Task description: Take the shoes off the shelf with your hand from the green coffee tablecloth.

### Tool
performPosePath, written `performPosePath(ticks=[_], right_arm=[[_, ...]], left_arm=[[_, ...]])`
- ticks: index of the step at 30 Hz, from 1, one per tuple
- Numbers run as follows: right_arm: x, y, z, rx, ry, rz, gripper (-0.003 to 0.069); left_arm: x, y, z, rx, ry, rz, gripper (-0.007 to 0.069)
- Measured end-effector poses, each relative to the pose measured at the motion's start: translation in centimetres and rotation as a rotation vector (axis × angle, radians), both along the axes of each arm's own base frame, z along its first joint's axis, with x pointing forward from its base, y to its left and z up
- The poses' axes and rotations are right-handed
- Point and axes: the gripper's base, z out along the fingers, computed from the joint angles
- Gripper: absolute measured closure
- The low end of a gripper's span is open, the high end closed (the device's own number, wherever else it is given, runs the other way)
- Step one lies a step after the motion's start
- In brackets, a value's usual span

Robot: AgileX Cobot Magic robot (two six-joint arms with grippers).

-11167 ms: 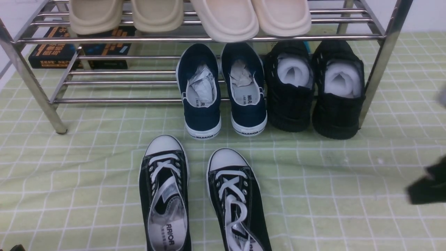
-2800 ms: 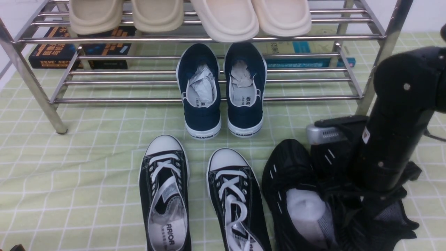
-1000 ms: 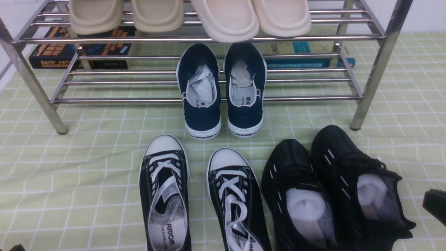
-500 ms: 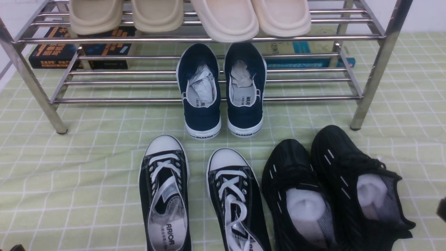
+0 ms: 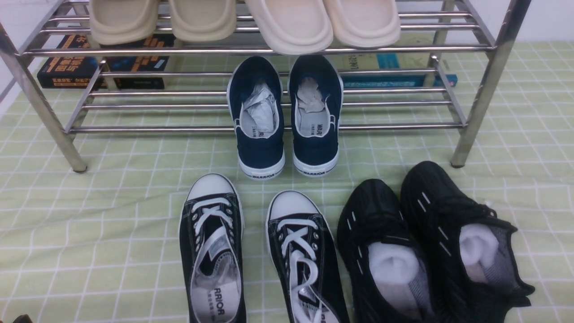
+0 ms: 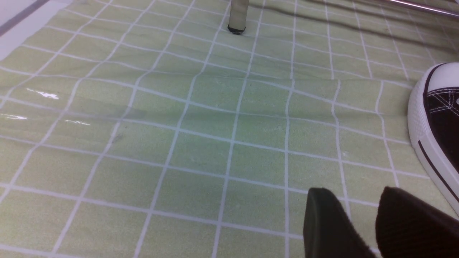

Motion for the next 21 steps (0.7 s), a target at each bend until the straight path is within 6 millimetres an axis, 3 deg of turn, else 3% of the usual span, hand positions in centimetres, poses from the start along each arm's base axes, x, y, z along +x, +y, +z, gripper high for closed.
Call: performPosePath(ticks=[7, 21], right_arm=[[-0.1, -0.4, -0.1, -0.047, 0.026, -0.059, 0.0624], [-0.11, -0.16, -0.11, -0.1, 0.025, 0.006, 0.0612]], left_arm=[[0.0, 0.0, 0.0, 0.0, 0.0, 0.0, 0.0382], [0.0, 0.0, 0.0, 0.0, 0.0, 0.0, 0.0382]])
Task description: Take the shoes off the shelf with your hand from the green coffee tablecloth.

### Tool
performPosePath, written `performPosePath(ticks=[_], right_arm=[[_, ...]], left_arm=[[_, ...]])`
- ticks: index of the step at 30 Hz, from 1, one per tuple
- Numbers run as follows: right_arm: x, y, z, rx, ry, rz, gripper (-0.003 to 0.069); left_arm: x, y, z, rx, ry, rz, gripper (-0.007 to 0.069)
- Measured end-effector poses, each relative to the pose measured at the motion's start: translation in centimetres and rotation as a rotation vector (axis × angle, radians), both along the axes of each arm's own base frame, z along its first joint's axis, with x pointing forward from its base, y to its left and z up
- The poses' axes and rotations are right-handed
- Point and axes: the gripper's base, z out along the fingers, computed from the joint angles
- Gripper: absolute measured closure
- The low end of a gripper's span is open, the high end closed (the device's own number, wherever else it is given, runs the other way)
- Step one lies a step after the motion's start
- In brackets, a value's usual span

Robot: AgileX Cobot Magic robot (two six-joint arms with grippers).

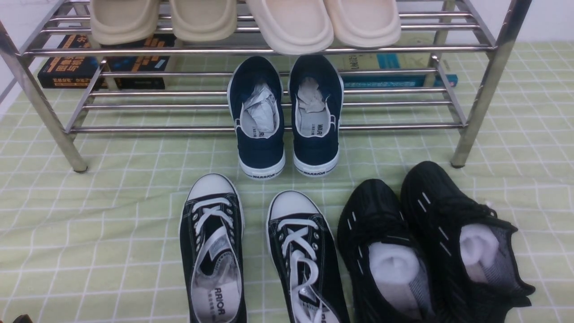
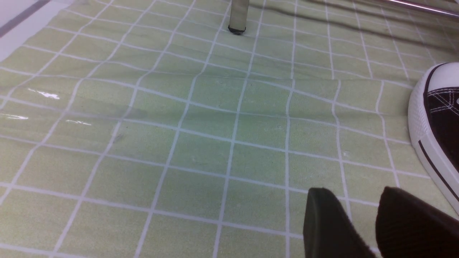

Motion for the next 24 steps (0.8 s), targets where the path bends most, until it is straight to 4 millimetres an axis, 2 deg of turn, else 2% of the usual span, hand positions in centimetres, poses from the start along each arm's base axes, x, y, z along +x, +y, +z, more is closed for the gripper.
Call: performPosePath(ticks=[24], right_arm=[[-0.01, 0.16, 0.0, -0.009, 0.0, 0.035, 0.0574]], left_arm=[[0.0, 0.0, 0.0, 0.0, 0.0, 0.0, 0.0382]])
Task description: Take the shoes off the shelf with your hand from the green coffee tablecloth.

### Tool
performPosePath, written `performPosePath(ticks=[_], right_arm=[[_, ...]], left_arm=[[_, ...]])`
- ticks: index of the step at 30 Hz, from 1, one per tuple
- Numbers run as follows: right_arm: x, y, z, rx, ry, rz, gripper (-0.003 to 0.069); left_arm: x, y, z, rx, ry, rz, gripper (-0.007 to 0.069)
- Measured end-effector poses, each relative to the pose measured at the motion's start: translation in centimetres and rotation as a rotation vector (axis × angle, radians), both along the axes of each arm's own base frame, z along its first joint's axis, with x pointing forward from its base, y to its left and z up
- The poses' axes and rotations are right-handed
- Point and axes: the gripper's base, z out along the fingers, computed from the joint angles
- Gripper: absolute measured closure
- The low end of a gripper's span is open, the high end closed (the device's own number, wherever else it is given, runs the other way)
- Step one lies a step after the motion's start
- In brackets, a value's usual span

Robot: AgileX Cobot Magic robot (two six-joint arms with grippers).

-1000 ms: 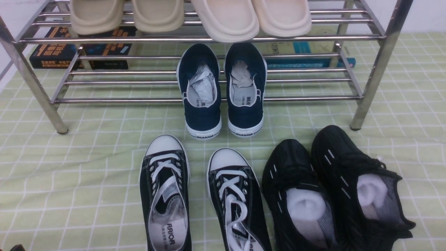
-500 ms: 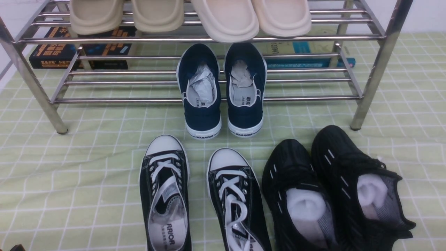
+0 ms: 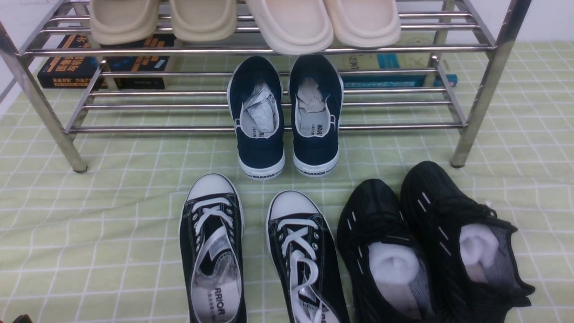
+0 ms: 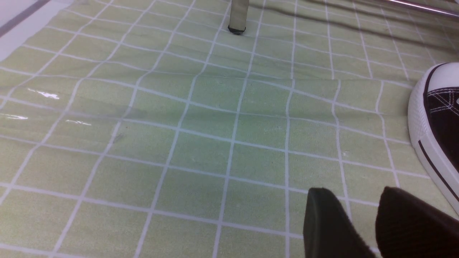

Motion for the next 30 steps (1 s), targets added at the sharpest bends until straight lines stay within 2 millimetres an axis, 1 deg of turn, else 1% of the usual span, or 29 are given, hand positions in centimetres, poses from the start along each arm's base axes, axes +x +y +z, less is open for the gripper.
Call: performPosePath(ticks=[30], right_arm=[[0.0, -0.01, 0.01, -0.004, -0.001, 0.0, 0.0532]], left_arm=[[0.0, 0.0, 0.0, 0.0, 0.0, 0.0, 0.0382]])
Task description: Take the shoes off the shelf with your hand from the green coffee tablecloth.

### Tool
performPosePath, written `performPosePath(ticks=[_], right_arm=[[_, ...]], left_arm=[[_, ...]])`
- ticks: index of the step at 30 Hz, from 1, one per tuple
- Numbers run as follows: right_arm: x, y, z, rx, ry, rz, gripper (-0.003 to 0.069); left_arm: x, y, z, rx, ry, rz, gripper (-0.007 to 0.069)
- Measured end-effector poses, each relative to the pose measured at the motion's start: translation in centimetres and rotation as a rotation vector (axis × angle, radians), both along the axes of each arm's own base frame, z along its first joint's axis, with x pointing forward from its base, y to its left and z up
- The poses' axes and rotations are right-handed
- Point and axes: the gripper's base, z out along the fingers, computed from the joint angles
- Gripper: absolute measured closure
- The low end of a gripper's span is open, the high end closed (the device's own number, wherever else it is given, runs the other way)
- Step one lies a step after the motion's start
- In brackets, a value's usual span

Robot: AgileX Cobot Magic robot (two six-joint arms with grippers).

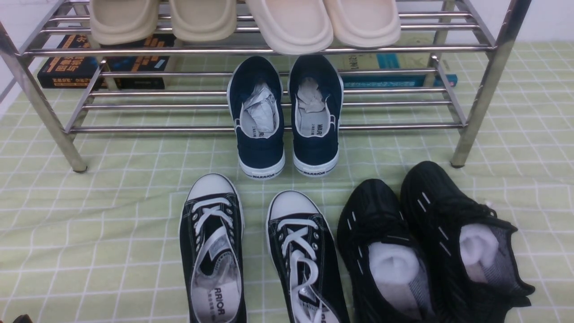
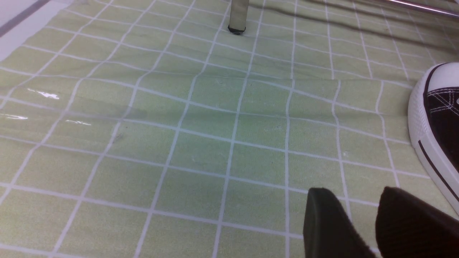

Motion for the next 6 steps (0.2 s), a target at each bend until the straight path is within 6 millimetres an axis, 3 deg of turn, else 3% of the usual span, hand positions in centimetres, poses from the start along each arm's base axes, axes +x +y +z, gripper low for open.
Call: performPosePath(ticks=[6], right_arm=[[0.0, 0.0, 0.0, 0.0, 0.0, 0.0, 0.0526]], left_arm=[[0.0, 0.0, 0.0, 0.0, 0.0, 0.0, 0.0382]])
